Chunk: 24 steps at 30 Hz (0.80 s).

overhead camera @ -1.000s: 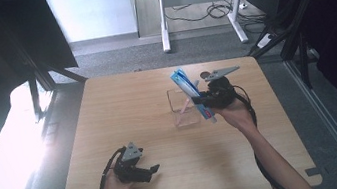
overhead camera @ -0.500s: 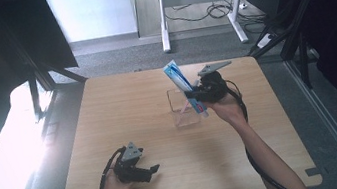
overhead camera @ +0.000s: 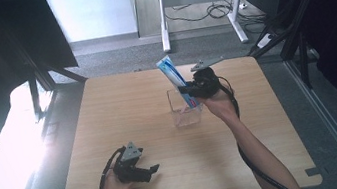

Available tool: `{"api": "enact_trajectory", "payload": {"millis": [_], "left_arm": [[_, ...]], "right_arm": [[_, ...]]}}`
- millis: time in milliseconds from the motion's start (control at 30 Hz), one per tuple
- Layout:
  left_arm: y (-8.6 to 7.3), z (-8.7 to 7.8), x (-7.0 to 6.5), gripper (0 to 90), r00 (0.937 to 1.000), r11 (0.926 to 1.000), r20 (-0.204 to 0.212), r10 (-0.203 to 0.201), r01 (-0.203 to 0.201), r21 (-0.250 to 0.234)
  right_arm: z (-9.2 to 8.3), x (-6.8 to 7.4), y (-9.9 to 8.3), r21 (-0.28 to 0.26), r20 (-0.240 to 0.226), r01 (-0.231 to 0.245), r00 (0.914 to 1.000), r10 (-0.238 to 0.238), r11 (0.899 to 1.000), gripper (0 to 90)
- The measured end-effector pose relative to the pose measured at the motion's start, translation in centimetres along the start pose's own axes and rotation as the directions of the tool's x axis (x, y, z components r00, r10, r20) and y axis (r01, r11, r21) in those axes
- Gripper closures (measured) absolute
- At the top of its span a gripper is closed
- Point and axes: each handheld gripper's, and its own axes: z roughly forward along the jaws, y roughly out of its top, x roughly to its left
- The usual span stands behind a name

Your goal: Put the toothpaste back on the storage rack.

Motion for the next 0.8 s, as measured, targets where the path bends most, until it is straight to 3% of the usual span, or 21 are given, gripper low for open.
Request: {"api": "enact_trajectory", "payload": {"millis": [400, 800], "left_arm": [[0.0, -0.1, 0.0, 13.3, 1.0000, 1.0000, 0.001, 0.003, -0.003, 0.001], [0.0, 0.0, 0.0, 13.3, 1.0000, 1.0000, 0.004, 0.004, -0.004, 0.002]], "right_arm": [[1.4, -0.4, 0.6, -0.022, 0.015, 0.012, 0.9998, -0.012, 1.000, 73.4], [2.7, -1.3, -0.4, -0.014, 0.038, 0.010, 0.9992, -0.010, 1.000, 73.4]]}}
